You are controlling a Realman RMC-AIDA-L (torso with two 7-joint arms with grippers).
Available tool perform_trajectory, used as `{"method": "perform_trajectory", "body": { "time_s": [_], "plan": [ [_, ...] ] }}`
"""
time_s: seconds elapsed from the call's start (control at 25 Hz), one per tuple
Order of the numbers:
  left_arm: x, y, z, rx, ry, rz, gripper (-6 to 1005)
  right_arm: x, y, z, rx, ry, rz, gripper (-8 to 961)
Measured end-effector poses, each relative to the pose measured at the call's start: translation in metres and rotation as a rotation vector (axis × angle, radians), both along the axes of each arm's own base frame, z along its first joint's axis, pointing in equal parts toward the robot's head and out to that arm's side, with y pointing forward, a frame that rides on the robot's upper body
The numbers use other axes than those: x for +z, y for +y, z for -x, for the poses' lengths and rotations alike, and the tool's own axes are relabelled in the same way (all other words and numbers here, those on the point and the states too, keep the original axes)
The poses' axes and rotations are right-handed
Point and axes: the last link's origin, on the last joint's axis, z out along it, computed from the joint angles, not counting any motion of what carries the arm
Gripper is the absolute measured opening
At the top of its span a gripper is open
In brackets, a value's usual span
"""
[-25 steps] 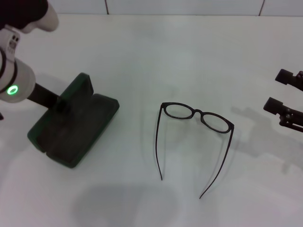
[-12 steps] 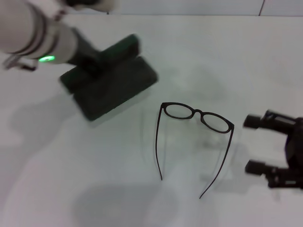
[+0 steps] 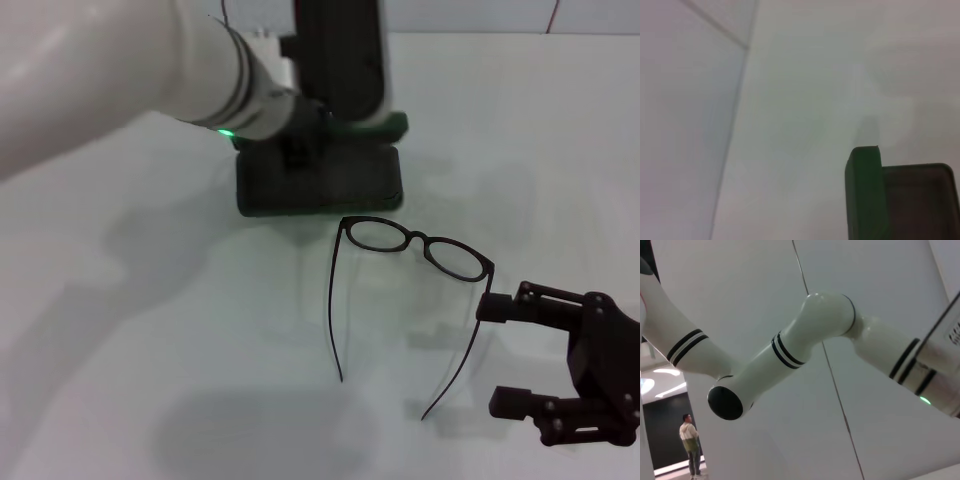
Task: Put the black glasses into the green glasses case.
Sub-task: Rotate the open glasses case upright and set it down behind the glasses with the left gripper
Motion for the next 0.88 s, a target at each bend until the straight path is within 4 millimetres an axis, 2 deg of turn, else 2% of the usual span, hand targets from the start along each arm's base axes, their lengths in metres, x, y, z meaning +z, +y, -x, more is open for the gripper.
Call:
{"method": "perform_trajectory", "body": {
  "time_s": [0.16,0.28,0.6,0.88],
  "plan": [
    [-0.020,-0.002,0.003,-0.038,0.025,0.034,207,-0.001,-0.002,-0.002,-0.016,0.002,0.000,834],
    [-0.026,-0.004,0.001,-0.034,0.004,0.055,209,-0.001,-0.003,-0.004,-0.027,0.004,-0.007,832],
    [-0.035,-0.007,0.002,-0.017,-0.014,0.086,215,-0.002,-0.001,-0.005,-0.031,-0.007,-0.017,829],
    [-0.039,-0.003,0.003,0.013,-0.009,0.084,220,-0.004,0.001,-0.005,-0.044,-0.014,-0.017,826]
  ]
}}
